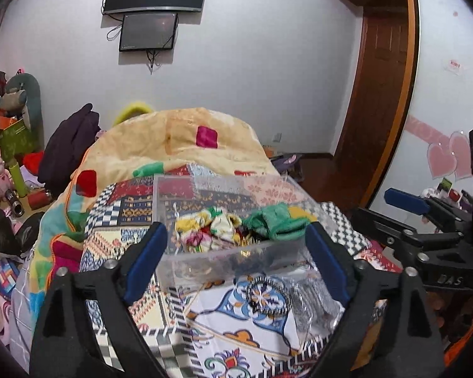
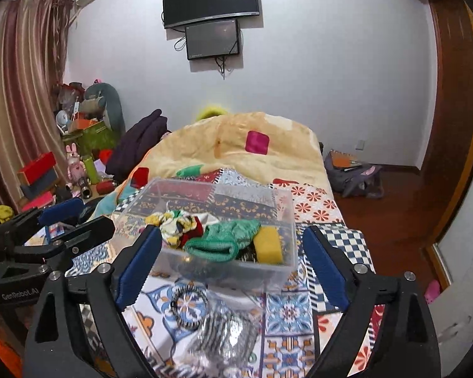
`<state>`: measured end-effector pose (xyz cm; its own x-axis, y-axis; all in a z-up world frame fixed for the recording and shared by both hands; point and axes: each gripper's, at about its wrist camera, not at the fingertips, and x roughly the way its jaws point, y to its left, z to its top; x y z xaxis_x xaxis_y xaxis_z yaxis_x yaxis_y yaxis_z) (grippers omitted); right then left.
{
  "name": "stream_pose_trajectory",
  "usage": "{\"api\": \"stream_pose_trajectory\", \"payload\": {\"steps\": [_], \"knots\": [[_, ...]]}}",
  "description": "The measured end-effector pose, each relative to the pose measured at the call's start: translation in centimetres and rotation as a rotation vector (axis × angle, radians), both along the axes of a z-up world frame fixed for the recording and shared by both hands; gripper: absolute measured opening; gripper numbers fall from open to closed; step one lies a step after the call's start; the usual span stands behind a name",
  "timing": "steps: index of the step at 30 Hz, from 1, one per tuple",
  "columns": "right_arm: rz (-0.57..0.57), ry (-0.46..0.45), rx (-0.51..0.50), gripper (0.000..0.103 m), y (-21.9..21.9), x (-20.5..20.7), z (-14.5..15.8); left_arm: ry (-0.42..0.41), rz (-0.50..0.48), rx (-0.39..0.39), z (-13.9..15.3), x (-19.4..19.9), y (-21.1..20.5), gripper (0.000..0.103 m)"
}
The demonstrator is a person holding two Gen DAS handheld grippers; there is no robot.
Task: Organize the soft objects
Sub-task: 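Grasp the beaded cord with the left tool while the right tool grasps the clear bag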
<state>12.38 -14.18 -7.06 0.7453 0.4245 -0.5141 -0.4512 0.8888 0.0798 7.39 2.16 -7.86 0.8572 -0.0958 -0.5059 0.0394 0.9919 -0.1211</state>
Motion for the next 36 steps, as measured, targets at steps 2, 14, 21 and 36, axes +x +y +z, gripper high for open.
{"api": "stream_pose_trajectory", "payload": {"steps": [2, 14, 21, 36], "knots": [[0.009, 0.023, -0.006, 0.091, -0.2, -0.2, -0.9, 0.029, -0.003, 0.021, -0.8, -0.1, -0.5, 0.091], [0.016, 0.198, -0.021, 0.091, -1.2, -0.1, -7.1, 0.203, -0.012, 0.067, -7.0, 1.8, -2.4, 0.078], [0.043, 0.280, -0.037, 0.077, -1.0, 0.4, -9.4, 0.288, -0.003, 0.081, -9.2, 3.5, -2.7, 0.056], [0.096, 0.352, -0.016, 0.030, -0.8, 0.8, -10.9, 0.390, -0.022, 0.058, -11.7, 6.2, -3.5, 0.011]]}}
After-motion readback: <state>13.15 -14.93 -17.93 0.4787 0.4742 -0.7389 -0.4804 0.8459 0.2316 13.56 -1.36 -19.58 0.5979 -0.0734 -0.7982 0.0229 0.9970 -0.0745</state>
